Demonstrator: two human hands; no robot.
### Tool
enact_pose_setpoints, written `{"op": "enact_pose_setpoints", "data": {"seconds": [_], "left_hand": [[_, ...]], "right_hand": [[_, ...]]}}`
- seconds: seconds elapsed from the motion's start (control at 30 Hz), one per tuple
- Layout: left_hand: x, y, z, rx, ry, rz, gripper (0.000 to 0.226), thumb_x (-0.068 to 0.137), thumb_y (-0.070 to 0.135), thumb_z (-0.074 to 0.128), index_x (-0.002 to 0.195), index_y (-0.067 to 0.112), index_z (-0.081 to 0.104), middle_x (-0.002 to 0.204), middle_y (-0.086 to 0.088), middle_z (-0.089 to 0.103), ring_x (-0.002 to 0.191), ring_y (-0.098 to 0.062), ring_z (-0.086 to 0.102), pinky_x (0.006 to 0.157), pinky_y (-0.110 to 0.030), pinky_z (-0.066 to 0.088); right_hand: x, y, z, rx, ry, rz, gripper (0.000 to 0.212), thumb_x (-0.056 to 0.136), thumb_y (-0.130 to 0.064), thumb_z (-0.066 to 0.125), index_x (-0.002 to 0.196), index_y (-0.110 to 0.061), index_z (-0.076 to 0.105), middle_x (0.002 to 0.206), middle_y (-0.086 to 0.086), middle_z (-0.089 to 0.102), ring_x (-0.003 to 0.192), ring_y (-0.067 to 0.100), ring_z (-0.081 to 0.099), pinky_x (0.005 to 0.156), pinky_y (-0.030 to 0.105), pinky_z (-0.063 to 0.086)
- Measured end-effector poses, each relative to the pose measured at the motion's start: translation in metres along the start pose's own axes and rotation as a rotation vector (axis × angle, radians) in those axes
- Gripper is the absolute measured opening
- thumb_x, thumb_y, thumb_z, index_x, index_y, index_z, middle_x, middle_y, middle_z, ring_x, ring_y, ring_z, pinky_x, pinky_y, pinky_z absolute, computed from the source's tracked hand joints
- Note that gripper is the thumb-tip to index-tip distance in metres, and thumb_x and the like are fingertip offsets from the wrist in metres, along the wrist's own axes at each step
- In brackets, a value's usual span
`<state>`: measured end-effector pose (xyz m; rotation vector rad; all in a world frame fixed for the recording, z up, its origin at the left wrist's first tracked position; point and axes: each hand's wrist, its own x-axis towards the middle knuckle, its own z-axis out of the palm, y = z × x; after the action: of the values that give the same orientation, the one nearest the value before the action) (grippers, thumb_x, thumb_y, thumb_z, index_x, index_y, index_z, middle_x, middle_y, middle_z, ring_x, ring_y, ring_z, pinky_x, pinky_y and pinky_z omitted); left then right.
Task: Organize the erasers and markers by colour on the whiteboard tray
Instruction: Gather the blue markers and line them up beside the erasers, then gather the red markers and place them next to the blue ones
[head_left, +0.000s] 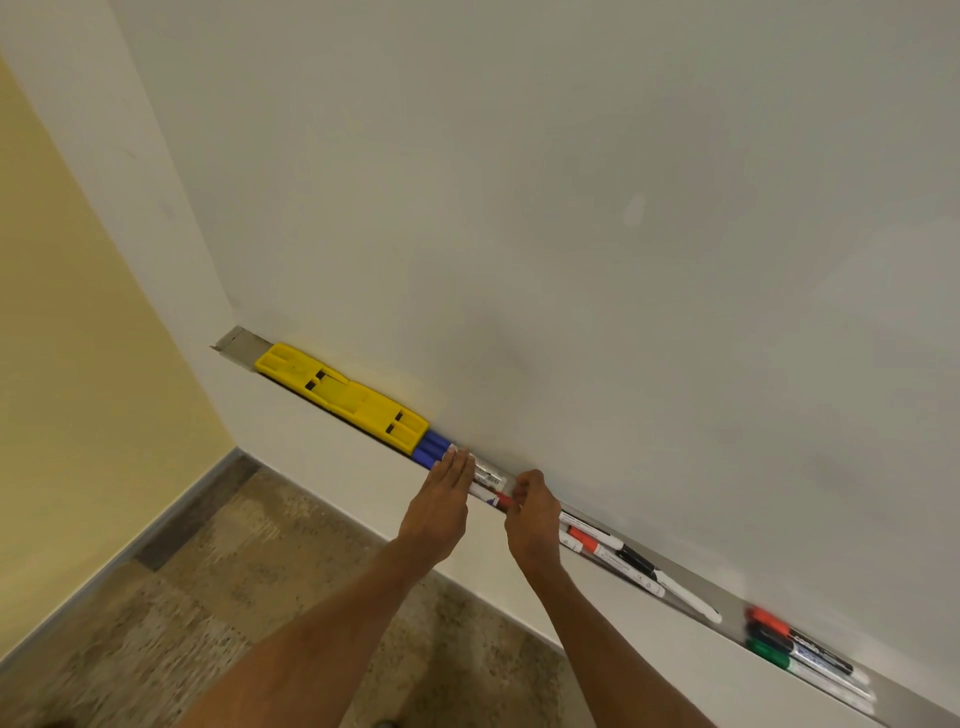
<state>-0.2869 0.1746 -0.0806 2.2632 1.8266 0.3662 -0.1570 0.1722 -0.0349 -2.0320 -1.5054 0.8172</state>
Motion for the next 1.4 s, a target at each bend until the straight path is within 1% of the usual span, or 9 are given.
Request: {"op": "enact_pose_setpoints", "data": {"seconds": [0.27,0.47,0.6,0.77,0.87,1.03,1.2,1.3,1.4], "left_hand": [[-0.003,0.002,0.006,0.080,-0.020,-0.022,0.062,0.098,0.013,0.031,0.149,0.005,-0.004,0.159,-0.013,-0.006,0.146,-0.028,-0.010,0.111,-0.033,-0.014],[-0.003,0.010,0.007,0.089,-0.020,-0.061,0.065,0.096,0.015,0.035,0.149,0.005,-0.001,0.159,-0.014,-0.004,0.147,-0.028,-0.007,0.119,-0.039,-0.004],[-0.008,0.022,0.007,-0.002,0.039,-0.025,0.077,0.065,0.011,0.077,0.134,-0.001,0.046,0.139,-0.019,0.049,0.130,-0.033,0.046,0.106,-0.043,0.032],[-0.022,0.043,0.016,-0.292,0.130,-0.012,0.060,0.083,0.003,0.060,0.139,0.001,0.039,0.147,-0.015,0.040,0.137,-0.030,0.035,0.111,-0.039,0.024],[-0.026,0.057,0.018,-0.400,0.181,-0.031,0.050,0.091,0.007,0.051,0.140,0.005,0.040,0.147,-0.009,0.041,0.137,-0.024,0.038,0.111,-0.031,0.028],[-0.026,0.081,0.009,-0.756,0.234,-0.305,0.043,0.096,0.019,0.046,0.139,0.011,0.043,0.143,-0.004,0.047,0.133,-0.018,0.042,0.111,-0.029,0.032],[-0.026,0.107,0.001,-1.189,0.328,-0.552,0.029,0.094,0.007,0.050,0.122,0.012,0.056,0.119,0.000,0.062,0.115,-0.020,0.058,0.093,-0.022,0.044],[-0.026,0.122,-0.003,-1.452,0.246,-0.553,0.022,0.094,0.005,0.051,0.111,0.016,0.060,0.107,-0.002,0.067,0.102,-0.019,0.065,0.078,-0.021,0.054],[-0.023,0.137,-0.005,-1.721,0.140,-0.660,0.027,0.100,0.011,0.036,0.101,0.008,0.062,0.093,-0.006,0.069,0.085,-0.017,0.069,0.065,-0.021,0.056]], "right_hand": [[-0.005,0.024,-0.022,-0.039,0.063,-0.020,0.023,0.085,0.008,0.050,0.095,-0.013,0.054,0.086,0.004,0.063,0.082,0.021,0.061,0.076,0.038,0.057],[-0.006,0.037,-0.036,-0.092,0.008,-0.092,0.011,0.090,-0.006,0.055,0.092,-0.016,0.058,0.090,0.004,0.069,0.081,0.014,0.062,0.071,0.024,0.050],[-0.007,0.042,-0.039,-0.213,-0.018,-0.152,0.012,0.089,-0.015,0.058,0.100,-0.016,0.063,0.098,0.004,0.069,0.087,0.020,0.063,0.076,0.030,0.053],[-0.009,0.044,-0.040,-0.247,-0.074,-0.172,0.013,0.085,-0.006,0.060,0.094,-0.014,0.064,0.093,0.005,0.068,0.080,0.019,0.062,0.072,0.025,0.050],[-0.009,0.044,-0.041,-0.175,-0.063,-0.180,0.016,0.084,-0.001,0.058,0.084,-0.016,0.062,0.085,0.003,0.067,0.074,0.015,0.061,0.073,0.030,0.056],[-0.006,0.041,-0.044,-0.127,-0.034,-0.222,0.025,0.080,0.004,0.059,0.081,-0.020,0.060,0.085,0.000,0.068,0.078,0.017,0.062,0.074,0.032,0.056],[-0.007,0.026,-0.059,0.066,-0.101,-0.283,0.013,0.086,-0.005,0.060,0.093,-0.016,0.064,0.089,0.000,0.068,0.084,0.014,0.063,0.080,0.026,0.052],[-0.011,0.015,-0.071,0.213,-0.133,-0.265,0.016,0.084,-0.002,0.060,0.090,-0.016,0.066,0.081,-0.003,0.066,0.077,0.011,0.063,0.073,0.018,0.051],[-0.013,0.014,-0.077,0.245,-0.150,-0.244,0.019,0.083,0.000,0.061,0.092,-0.015,0.067,0.084,-0.003,0.068,0.079,0.009,0.064,0.072,0.013,0.048]]}}
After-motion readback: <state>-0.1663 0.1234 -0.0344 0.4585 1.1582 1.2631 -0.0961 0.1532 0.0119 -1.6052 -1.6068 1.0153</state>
